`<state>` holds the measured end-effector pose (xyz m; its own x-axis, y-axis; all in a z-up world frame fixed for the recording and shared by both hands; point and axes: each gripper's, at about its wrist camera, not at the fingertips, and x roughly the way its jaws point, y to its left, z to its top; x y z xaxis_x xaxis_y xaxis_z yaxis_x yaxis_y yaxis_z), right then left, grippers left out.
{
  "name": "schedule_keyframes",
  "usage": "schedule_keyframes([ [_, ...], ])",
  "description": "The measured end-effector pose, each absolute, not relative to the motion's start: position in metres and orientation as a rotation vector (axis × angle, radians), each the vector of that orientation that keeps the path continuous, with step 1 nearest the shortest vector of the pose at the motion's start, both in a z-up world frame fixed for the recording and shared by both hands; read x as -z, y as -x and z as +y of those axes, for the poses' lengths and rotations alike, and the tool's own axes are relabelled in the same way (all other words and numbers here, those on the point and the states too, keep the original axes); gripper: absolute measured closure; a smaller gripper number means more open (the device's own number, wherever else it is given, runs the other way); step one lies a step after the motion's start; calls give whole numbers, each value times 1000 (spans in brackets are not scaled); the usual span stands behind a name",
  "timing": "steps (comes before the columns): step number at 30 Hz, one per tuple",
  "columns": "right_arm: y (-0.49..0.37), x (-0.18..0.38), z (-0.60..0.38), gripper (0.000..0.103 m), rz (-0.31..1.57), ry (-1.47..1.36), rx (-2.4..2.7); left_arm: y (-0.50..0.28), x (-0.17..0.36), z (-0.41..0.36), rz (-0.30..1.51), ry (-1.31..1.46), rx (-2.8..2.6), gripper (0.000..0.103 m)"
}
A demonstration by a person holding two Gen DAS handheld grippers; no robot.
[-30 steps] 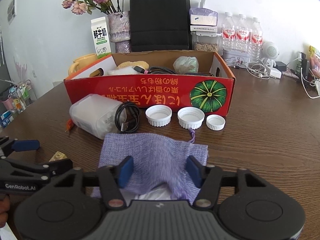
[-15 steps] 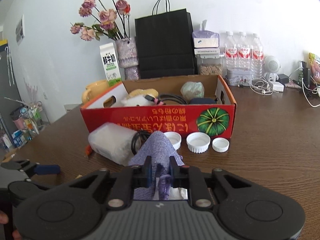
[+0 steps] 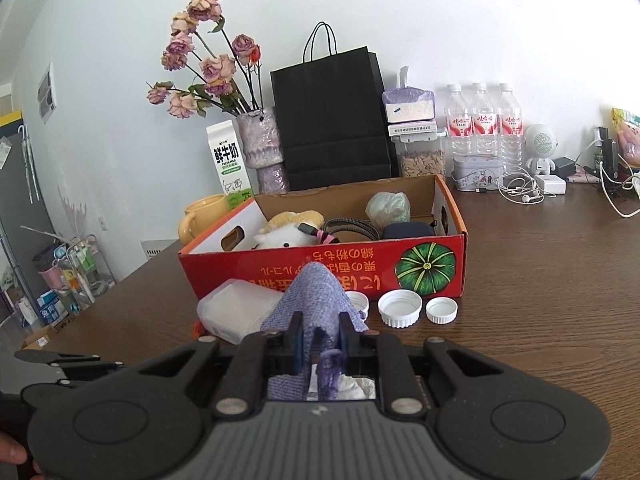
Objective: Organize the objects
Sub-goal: 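Carry the beige block with the left tool while the right tool carries the pouch over the box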
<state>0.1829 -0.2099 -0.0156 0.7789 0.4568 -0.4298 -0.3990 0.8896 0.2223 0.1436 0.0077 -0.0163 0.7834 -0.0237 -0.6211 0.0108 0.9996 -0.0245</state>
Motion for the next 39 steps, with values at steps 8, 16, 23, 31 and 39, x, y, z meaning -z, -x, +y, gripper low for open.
schedule_keyframes([
  [8, -180, 4, -216, 88, 458, -144, -468, -141, 0, 6, 625, 12, 22, 81],
  [16, -190, 13, -216, 88, 500, -213, -493, -140, 1, -5, 638, -6, 86, 81],
  [23, -205, 35, -207, 88, 569, -278, -510, -142, 11, -31, 681, -28, 235, 81],
  [31, -218, 54, -209, 88, 614, -360, -498, -156, 20, -55, 724, -5, 325, 81],
  [39, -226, 62, -217, 88, 625, -404, -494, -161, 15, -62, 709, 8, 361, 81],
])
